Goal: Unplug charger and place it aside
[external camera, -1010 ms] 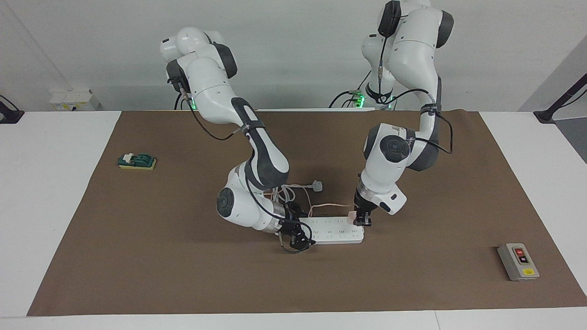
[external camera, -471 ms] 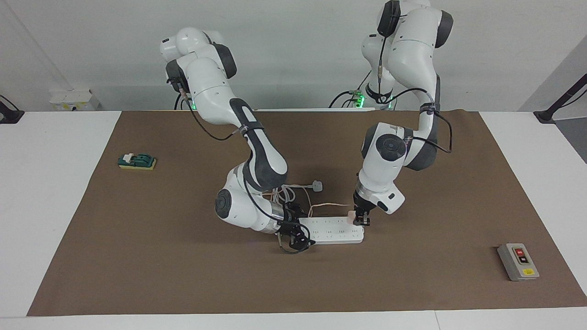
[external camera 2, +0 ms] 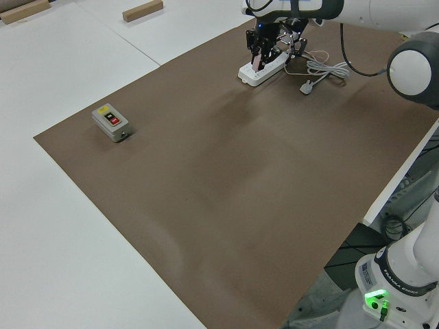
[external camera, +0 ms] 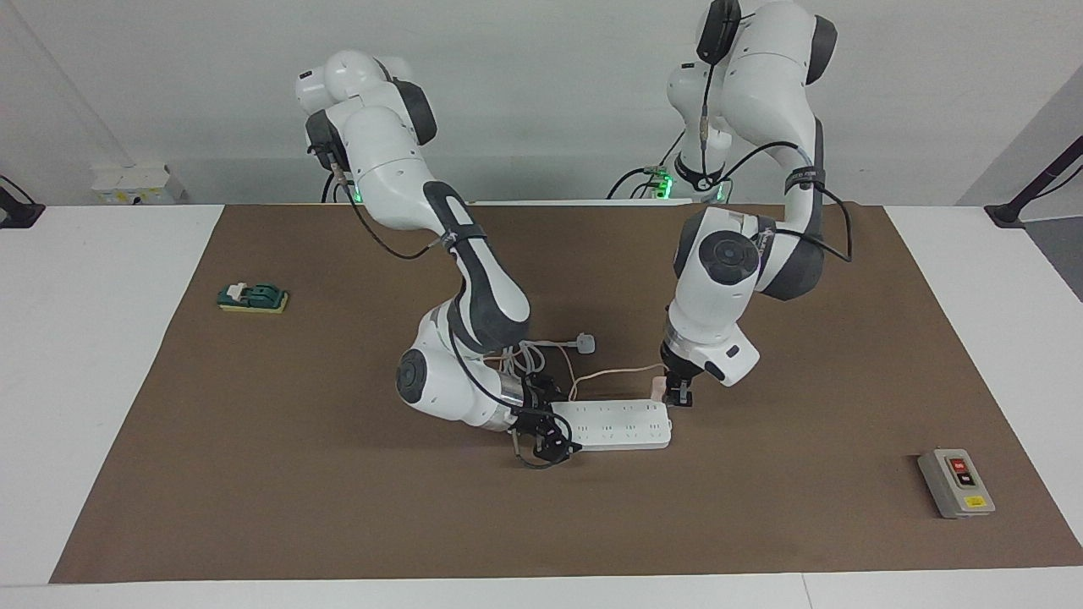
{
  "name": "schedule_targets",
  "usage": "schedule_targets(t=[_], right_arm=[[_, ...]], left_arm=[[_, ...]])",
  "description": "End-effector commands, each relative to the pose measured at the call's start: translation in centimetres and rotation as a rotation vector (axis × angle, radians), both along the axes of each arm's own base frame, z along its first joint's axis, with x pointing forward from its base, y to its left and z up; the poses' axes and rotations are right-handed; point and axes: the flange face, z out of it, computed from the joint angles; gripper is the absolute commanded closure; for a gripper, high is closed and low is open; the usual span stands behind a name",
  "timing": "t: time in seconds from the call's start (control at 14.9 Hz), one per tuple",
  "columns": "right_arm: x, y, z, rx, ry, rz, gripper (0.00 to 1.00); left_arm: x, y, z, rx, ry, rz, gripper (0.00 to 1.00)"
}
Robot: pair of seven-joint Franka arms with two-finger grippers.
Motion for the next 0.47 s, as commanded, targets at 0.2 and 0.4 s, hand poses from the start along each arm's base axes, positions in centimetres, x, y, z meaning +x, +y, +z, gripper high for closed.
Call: schedule_targets(t=[0.2, 0.4], right_arm=[[0.9, -1.3, -1.1, 0.011, -0.058, -0.02, 0.28], [0.9, -1.3, -1.1, 0.011, -0.058, -0.02, 0.21]], left_arm=[[-0.5, 5.2, 5.6, -0.011, 0.031, -0.096, 1.0], [0.4, 10.5, 6.2, -0.023, 0.053, -0.137, 1.0]])
